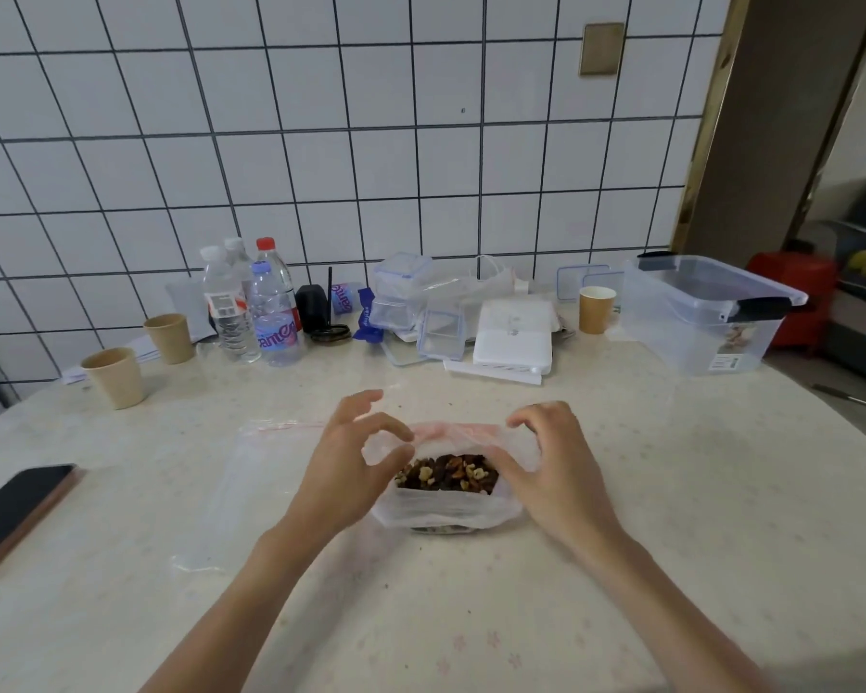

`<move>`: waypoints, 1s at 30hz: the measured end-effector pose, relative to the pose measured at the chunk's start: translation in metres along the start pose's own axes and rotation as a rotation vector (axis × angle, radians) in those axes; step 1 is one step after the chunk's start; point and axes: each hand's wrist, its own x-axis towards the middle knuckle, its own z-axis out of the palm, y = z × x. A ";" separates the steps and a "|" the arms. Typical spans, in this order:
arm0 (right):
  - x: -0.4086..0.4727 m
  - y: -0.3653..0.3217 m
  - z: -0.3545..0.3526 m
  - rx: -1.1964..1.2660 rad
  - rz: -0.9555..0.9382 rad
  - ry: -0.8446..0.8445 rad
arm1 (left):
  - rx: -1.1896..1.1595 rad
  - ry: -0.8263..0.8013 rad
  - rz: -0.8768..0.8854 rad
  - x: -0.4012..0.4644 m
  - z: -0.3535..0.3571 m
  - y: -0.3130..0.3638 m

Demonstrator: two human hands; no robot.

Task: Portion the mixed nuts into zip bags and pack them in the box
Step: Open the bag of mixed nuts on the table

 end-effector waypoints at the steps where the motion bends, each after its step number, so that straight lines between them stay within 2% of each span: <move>1: -0.001 -0.002 0.001 -0.051 -0.096 -0.030 | 0.060 -0.051 0.028 0.001 0.001 0.001; 4: -0.003 -0.007 0.008 -0.228 -0.176 -0.211 | 0.219 -0.171 -0.001 0.004 0.005 0.007; 8: 0.001 -0.004 0.002 -0.414 -0.056 -0.432 | 0.383 -0.296 -0.047 0.004 -0.002 0.004; 11: 0.003 -0.001 -0.006 -0.462 -0.020 -0.519 | 0.490 -0.383 -0.062 -0.002 -0.010 0.000; 22: 0.019 0.019 0.004 -0.372 0.002 -0.655 | 0.451 -0.482 -0.080 0.013 0.003 -0.027; 30: 0.081 0.035 0.031 -0.445 -0.006 -0.624 | 0.442 -0.476 -0.091 0.079 0.013 -0.052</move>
